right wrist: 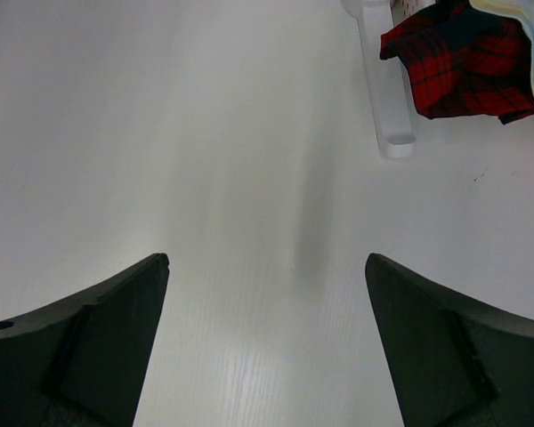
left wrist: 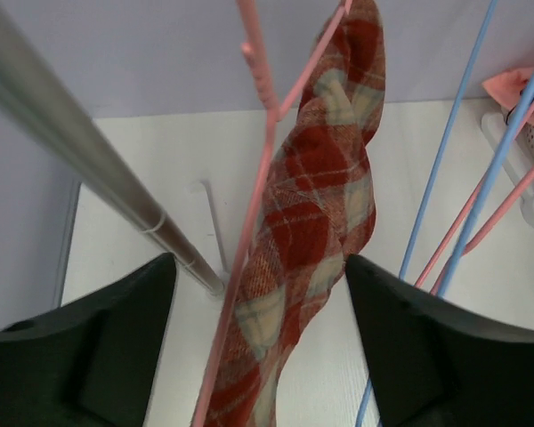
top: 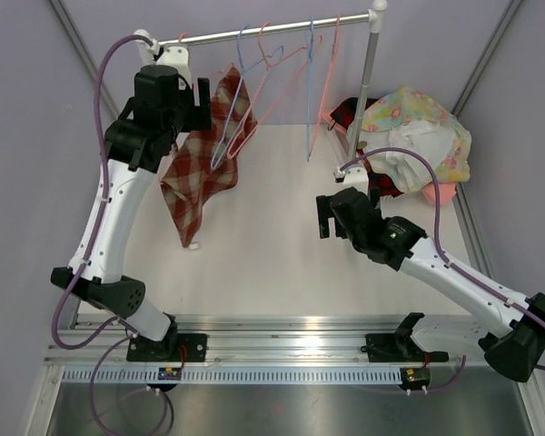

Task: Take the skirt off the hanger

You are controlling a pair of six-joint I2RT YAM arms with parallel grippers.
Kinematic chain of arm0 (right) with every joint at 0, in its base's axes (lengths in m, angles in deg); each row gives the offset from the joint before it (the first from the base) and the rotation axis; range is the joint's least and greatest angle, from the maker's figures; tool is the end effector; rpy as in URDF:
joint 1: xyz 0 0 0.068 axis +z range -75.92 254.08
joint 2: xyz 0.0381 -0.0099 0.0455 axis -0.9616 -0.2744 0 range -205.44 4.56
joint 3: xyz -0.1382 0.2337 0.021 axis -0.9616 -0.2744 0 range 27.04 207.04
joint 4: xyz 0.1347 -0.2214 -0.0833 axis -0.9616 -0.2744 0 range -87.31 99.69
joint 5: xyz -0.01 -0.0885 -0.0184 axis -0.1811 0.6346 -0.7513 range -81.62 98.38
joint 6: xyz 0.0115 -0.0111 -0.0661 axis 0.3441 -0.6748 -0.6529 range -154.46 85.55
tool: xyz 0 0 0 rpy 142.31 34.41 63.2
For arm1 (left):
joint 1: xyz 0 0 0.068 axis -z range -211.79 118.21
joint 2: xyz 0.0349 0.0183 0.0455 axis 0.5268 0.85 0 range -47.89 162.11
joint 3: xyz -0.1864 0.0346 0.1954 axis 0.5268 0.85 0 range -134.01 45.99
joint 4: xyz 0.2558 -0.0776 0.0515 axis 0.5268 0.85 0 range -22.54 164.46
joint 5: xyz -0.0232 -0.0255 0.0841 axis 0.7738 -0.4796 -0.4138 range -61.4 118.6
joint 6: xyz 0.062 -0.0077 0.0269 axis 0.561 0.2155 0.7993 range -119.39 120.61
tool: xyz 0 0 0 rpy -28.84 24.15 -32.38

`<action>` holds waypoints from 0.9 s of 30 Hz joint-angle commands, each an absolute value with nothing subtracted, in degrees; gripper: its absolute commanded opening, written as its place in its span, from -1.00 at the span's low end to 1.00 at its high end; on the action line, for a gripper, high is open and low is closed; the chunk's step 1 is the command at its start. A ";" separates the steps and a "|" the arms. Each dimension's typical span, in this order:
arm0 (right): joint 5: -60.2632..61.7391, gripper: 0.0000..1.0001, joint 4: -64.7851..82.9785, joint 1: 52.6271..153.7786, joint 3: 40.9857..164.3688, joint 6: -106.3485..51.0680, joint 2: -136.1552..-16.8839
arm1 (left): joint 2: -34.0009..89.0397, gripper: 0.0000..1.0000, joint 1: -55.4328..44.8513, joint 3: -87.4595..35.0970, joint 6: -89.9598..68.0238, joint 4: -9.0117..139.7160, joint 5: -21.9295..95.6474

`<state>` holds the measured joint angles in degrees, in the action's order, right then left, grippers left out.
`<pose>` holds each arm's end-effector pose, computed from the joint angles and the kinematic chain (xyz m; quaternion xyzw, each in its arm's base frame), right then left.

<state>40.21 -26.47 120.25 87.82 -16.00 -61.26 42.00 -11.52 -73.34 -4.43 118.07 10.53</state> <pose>0.2031 0.1702 0.3118 -0.0998 0.8774 0.0013 0.4692 0.3161 -0.0987 0.5098 0.0200 0.8193 0.0041 0.5730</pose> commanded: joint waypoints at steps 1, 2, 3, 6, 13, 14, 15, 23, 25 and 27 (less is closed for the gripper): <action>40.02 0.99 -24.50 120.39 87.77 -15.56 -61.71 | 44.39 0.44 -12.10 -70.91 -4.22 114.13 13.39; 40.02 0.99 -24.67 120.48 87.69 -15.56 -61.71 | 44.75 0.30 -12.45 -70.73 -4.57 113.60 13.65; 40.19 0.99 -24.76 120.40 87.43 -15.47 -61.45 | 45.27 0.13 -12.72 -70.73 -5.27 113.42 14.09; 40.54 0.99 -24.94 120.39 86.64 -15.47 -60.31 | 45.19 -0.53 -13.16 -70.99 -6.85 112.28 16.03; 39.93 0.99 -24.68 120.39 85.84 -14.50 -57.84 | 44.13 -1.00 -13.16 -75.81 -7.47 112.80 19.27; 39.58 0.99 -24.33 120.39 86.02 -14.59 -57.49 | 44.92 -1.00 -13.16 -79.57 -7.47 114.90 19.80; 37.67 0.99 -23.02 120.48 86.54 -15.20 -56.88 | 45.36 -1.00 -13.16 -81.35 -7.82 115.96 20.24; 22.27 0.99 -16.23 121.09 97.86 -16.96 -60.73 | 45.72 -1.00 -13.07 -93.05 -9.93 120.19 23.41; 24.27 0.99 -16.24 125.04 103.84 -19.15 -65.21 | 44.75 -1.00 -12.98 -92.18 -10.55 120.45 23.33; 27.26 0.99 -15.01 128.55 109.38 -22.32 -69.43 | 42.83 -1.00 -12.89 -90.34 -10.81 120.10 23.06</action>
<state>27.78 -20.46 124.16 102.26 -18.16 -65.17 46.76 -12.83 -90.00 -9.65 126.41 21.55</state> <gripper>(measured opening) 0.993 0.027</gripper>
